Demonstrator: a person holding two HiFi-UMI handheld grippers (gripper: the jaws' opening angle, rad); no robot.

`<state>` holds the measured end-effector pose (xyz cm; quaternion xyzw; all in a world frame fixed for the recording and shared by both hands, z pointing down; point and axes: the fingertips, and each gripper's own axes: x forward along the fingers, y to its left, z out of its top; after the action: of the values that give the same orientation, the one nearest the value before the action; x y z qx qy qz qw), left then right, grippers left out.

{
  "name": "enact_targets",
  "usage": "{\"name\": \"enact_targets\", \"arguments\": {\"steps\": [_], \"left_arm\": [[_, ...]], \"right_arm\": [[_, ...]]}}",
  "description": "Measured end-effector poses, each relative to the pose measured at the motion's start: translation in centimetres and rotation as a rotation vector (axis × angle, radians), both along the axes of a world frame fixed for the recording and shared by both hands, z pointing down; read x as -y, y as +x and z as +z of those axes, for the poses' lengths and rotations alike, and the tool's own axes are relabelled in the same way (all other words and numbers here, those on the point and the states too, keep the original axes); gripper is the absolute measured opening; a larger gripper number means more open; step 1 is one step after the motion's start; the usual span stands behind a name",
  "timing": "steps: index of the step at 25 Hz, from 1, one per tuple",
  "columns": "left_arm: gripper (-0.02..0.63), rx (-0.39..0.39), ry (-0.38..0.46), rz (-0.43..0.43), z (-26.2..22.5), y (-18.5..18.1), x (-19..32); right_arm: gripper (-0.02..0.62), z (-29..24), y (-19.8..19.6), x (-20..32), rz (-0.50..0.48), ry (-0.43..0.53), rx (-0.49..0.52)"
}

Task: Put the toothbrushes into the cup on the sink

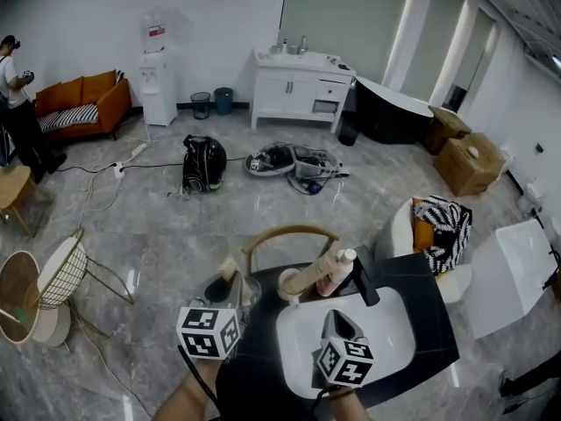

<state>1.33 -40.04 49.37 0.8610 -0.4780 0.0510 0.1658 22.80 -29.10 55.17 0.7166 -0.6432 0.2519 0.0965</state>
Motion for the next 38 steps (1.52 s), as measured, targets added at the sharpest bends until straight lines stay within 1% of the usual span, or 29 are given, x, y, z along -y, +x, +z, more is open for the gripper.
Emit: {"name": "enact_targets", "arguments": {"steps": [16,19,21,23,30,35,38], "left_arm": [[0.038,0.028,-0.034,-0.001,2.4,0.4,0.3],[0.039,0.024,-0.055,-0.005,3.0,0.3,0.4],[0.062,0.012,-0.085,-0.007,3.5,0.1,0.4],[0.114,-0.005,-0.114,-0.010,4.0,-0.1,0.2],[0.146,-0.022,-0.160,-0.054,5.4,-1.0,-0.6],[0.155,-0.035,-0.190,-0.081,5.9,-1.9,-1.7],[0.155,-0.030,-0.192,-0.087,6.0,-2.3,-2.5]], "right_arm": [[0.003,1.1,0.1,0.3,-0.003,-0.011,0.013],[0.003,1.2,0.1,0.5,-0.005,-0.015,0.017],[0.003,1.2,-0.1,0.6,-0.008,-0.017,0.020],[0.003,1.2,-0.3,0.8,-0.013,-0.017,0.023],[0.003,1.3,-1.2,1.1,-0.038,-0.012,0.031],[0.003,1.0,-1.9,0.8,-0.053,-0.006,0.035],[0.003,0.8,-2.1,0.5,-0.059,0.003,0.034]]}}
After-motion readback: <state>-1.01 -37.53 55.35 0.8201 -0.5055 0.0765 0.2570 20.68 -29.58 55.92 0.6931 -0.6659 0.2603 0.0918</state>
